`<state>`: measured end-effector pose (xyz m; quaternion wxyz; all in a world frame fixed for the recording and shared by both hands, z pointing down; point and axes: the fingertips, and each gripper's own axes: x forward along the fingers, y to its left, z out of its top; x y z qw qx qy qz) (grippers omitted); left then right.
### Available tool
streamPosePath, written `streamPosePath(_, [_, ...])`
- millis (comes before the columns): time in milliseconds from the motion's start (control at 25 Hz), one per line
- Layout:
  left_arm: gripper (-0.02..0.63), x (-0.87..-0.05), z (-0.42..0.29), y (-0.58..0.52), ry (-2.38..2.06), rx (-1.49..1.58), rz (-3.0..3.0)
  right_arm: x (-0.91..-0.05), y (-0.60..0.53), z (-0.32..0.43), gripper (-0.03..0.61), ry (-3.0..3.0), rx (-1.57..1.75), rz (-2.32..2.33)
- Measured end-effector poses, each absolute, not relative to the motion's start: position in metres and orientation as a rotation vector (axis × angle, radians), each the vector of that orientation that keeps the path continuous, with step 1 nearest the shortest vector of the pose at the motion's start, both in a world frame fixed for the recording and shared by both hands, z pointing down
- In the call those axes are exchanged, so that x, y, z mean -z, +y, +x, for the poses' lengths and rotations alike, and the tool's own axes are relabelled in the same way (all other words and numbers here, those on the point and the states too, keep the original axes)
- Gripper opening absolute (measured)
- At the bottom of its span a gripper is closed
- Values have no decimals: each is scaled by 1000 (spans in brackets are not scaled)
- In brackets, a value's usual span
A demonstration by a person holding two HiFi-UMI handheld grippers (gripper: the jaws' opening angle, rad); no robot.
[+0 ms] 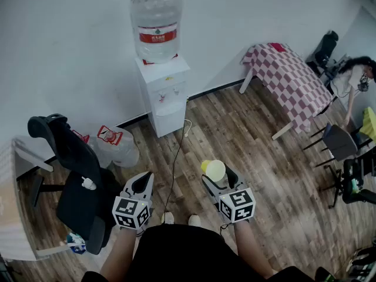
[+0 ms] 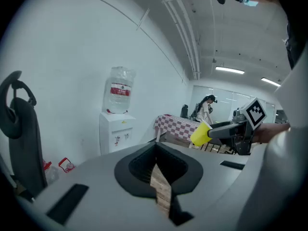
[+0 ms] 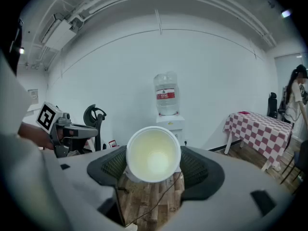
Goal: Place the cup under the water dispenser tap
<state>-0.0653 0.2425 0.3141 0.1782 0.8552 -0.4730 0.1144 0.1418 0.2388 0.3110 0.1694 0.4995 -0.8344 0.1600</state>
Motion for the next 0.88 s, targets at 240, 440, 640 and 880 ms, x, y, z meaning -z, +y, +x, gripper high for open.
streamPosePath(240, [14, -314, -74, 241, -1324, -316, 2428, -312, 241, 133, 354, -2359, -455, 1433])
streamPosePath(440, [14, -315, -83, 242, -1308, -311, 2435, -311, 244, 123, 354, -2353, -462, 1449])
streamPosePath(640, [14, -318, -94, 242, -1290, -303, 2445, -313, 246, 117, 354, -2330, -463, 1468])
streamPosePath(880, [14, -325, -111, 248, -1266, -312, 2450, -315, 252, 109, 356, -2303, -475, 1514])
